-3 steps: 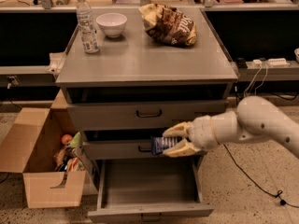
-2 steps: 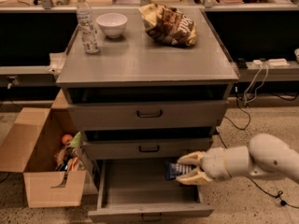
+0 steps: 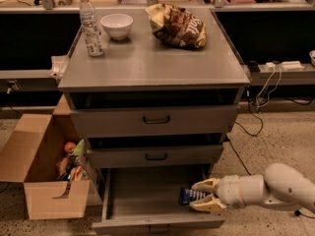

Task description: Place rxbar blueberry into bottom drawer

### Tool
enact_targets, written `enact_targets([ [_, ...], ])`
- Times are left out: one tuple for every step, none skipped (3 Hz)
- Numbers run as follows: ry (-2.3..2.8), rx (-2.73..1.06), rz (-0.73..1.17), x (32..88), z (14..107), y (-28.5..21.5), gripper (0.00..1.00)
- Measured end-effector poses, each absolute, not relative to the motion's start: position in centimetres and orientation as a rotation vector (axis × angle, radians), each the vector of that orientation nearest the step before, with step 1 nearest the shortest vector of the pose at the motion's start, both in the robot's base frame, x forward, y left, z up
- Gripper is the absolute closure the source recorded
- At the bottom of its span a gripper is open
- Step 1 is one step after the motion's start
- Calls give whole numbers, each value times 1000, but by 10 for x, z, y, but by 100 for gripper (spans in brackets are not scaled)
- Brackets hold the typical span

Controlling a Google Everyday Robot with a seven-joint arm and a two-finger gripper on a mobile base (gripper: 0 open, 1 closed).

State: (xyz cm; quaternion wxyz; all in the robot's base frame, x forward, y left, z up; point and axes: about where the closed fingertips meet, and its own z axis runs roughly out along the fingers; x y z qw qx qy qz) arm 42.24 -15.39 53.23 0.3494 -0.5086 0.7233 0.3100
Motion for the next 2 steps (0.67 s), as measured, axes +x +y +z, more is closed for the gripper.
enact_targets([
  [1925,-1258,815,431,501,-154,100],
  [2010,-1185,858,449,425,-150,100],
])
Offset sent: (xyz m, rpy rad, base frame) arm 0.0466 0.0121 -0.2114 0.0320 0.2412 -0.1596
